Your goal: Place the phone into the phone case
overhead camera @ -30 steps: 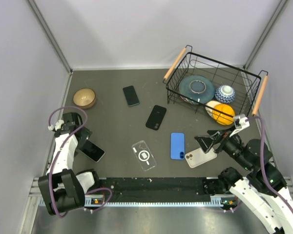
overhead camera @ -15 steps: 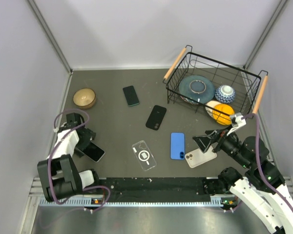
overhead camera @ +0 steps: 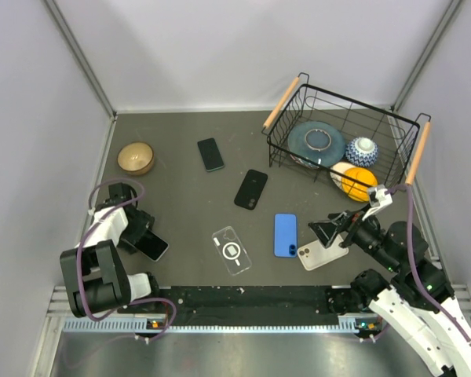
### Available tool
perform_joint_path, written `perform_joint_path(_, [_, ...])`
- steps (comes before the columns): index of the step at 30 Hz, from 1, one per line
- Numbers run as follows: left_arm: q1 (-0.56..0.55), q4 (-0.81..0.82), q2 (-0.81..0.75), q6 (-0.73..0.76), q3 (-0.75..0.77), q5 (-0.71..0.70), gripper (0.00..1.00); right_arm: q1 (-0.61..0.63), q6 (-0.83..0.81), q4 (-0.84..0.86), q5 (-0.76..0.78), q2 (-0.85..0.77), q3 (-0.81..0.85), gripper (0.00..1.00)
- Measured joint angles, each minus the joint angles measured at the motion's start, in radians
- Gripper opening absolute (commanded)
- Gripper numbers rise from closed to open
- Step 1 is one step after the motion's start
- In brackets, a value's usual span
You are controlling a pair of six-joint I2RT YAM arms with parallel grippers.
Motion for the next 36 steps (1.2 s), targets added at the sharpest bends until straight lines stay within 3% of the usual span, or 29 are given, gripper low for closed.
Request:
perform_joint_path(7, [-0.013,0.014,-0.006,0.026,-0.011,0.001,0.88,0.000,0.022,0.001,0.000,0.001,0.000,0.98])
perform_joint_path(9, [-0.017,0.014,-0.003,0.034,-0.011,-0.002,0.81,0.000,0.029,0.003,0.000,0.003,0.000,0.98])
perform_joint_path(10, [-0.018,0.014,0.001,0.038,-0.010,-0.004,0.72,0.000,0.031,0.004,0.000,0.005,0.000,0.98])
perform_joint_path(13, [-0.022,0.022,0.005,0.055,-0.009,0.001,0.57,0.000,0.038,0.008,-0.002,0.018,0.000,0.97])
perform_joint_path(20, [-0.039,0.024,0.002,0.158,-0.002,0.048,0.45,0.000,0.062,0.029,-0.015,0.088,0.000,0.97])
perform_joint_path(36, [-0.480,0.095,-0.011,0.372,0.126,0.214,0.27,0.000,0.082,0.073,-0.137,0.491,0.059,0.90])
